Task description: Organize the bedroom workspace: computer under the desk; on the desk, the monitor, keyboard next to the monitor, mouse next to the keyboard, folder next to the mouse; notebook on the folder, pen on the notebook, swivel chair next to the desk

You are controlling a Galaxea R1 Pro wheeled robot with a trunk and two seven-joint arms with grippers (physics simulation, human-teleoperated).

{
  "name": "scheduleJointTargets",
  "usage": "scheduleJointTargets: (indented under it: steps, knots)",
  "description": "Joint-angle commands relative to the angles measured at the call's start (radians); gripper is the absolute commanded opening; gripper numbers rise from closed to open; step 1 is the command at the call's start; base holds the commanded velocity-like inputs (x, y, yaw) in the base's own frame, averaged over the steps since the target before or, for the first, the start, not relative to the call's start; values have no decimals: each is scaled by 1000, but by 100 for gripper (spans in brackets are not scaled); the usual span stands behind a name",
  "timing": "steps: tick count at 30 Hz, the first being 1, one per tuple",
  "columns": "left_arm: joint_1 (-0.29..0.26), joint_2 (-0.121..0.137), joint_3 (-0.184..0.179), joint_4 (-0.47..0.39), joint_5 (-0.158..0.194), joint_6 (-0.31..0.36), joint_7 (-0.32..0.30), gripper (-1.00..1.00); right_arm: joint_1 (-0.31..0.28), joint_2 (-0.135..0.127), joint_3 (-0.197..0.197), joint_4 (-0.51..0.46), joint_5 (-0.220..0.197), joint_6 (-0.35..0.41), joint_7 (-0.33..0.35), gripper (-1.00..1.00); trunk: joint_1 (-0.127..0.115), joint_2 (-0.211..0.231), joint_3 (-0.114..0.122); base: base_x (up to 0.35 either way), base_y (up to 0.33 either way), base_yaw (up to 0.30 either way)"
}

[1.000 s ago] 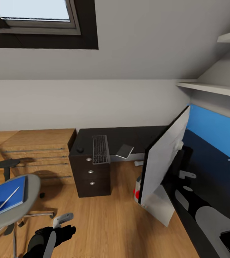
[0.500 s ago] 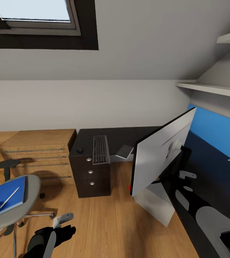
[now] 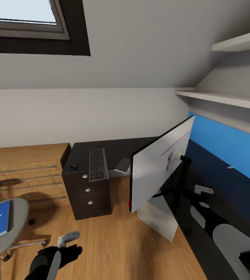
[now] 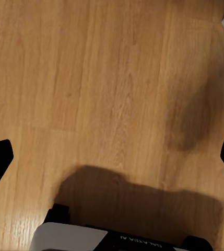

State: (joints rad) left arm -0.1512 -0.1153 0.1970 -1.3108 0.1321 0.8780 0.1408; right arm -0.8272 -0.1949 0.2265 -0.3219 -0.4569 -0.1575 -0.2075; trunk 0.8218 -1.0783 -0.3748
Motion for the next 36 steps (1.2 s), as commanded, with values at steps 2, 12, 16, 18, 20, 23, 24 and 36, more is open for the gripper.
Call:
scheduleJointTargets:
  steps: [2, 12, 16, 18, 20, 23, 24, 36]
  knots:
    - [-1, 0, 2, -1, 11, 4, 8, 100, -1, 0, 9, 1, -9, -4, -4, 100, 0, -1, -1, 0, 0, -43]
    - [-1, 6, 4, 1, 11, 3, 8, 100, 3, 0, 11, 2, 55, -113, 3, 100, 0, -1, -1, 0, 0, -1]
    - [-1, 6, 4, 1, 11, 3, 8, 100, 5, 0, 11, 3, 87, -180, 5, 100, 0, -1, -1, 0, 0, 0]
    - [-1, 6, 4, 1, 11, 3, 8, 100, 6, 0, 11, 3, 92, -189, 6, 100, 0, -1, -1, 0, 0, 0]
    - [0, 6, 4, 1, 11, 3, 8, 100, 6, 0, 11, 3, 93, -192, 6, 100, 0, -1, -1, 0, 0, 0]
    - [-1, 6, 4, 0, 11, 3, 7, 100, 6, 0, 12, 3, 97, -196, 6, 100, 0, -1, -1, 0, 0, 0]
    - [-1, 6, 4, -2, 11, 3, 7, 100, 6, 0, 12, 3, 99, -197, 6, 100, 0, -1, -1, 0, 0, 0]
    - [0, 5, 3, -9, 14, 2, 7, 100, 7, 0, 12, 3, 99, -199, 65, 100, 8, -15, -7, 0, 0, 0]
